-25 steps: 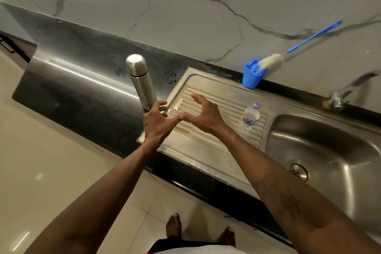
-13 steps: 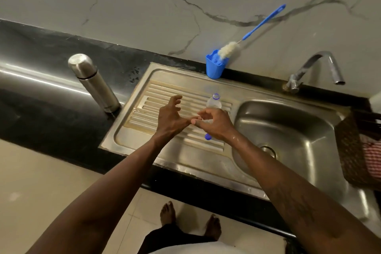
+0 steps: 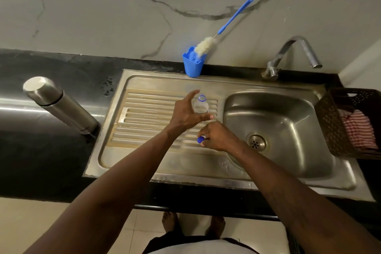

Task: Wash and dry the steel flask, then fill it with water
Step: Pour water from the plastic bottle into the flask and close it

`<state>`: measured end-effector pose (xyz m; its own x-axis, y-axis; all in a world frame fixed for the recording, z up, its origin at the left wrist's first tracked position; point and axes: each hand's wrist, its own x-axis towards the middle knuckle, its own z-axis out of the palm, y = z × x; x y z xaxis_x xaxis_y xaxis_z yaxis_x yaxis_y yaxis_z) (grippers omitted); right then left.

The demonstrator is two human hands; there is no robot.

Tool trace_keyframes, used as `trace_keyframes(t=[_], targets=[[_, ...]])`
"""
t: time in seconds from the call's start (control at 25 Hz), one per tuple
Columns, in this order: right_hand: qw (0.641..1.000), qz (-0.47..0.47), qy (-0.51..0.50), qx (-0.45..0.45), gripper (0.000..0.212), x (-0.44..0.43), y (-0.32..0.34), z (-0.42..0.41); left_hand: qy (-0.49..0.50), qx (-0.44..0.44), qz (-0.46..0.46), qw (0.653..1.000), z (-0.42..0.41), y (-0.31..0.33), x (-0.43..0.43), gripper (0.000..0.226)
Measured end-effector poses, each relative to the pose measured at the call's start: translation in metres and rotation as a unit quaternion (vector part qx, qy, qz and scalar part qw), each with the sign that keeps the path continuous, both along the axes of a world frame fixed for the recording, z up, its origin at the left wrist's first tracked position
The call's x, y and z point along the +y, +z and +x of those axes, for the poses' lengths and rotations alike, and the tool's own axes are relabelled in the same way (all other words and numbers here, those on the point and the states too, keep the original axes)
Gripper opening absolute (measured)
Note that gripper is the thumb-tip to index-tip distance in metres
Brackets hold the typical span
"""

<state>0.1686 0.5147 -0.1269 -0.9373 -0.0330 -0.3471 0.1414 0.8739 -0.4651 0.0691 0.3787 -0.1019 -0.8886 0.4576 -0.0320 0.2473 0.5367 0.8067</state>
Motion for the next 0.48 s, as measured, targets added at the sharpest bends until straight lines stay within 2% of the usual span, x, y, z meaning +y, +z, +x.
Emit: trace_keyframes(t=[0.08,0.16,0.24,0.32,0.4,0.48], targets=[[1.000,-0.004,-0.008,0.010,0.027,0.002,-0.001,0.001,-0.004,0.020,0.005,1.000,0.000,-0.005,0.001,0.073],[0.997,-0.021,-0.053,0.047,0.023,0.007,-0.001,0.000,0.000,0.023,0.011,1.000,0.000,-0.003,0.000,0.060],[0.975,-0.097,-0.177,0.094,0.027,0.013,0.009,-0.005,0.012,0.031,0.005,0.999,-0.003,0.002,-0.005,0.061],[0.934,-0.175,-0.263,0.167,0.030,0.018,0.024,-0.015,0.037,0.045,-0.015,0.998,-0.010,0.006,-0.017,0.067],[0.904,-0.239,-0.276,0.223,0.025,0.016,0.045,-0.029,0.048,0.066,-0.050,0.995,-0.015,0.010,-0.029,0.071],[0.888,-0.296,-0.249,0.249,0.026,0.008,0.067,-0.041,0.034,0.079,-0.076,0.993,-0.017,0.016,-0.037,0.072]])
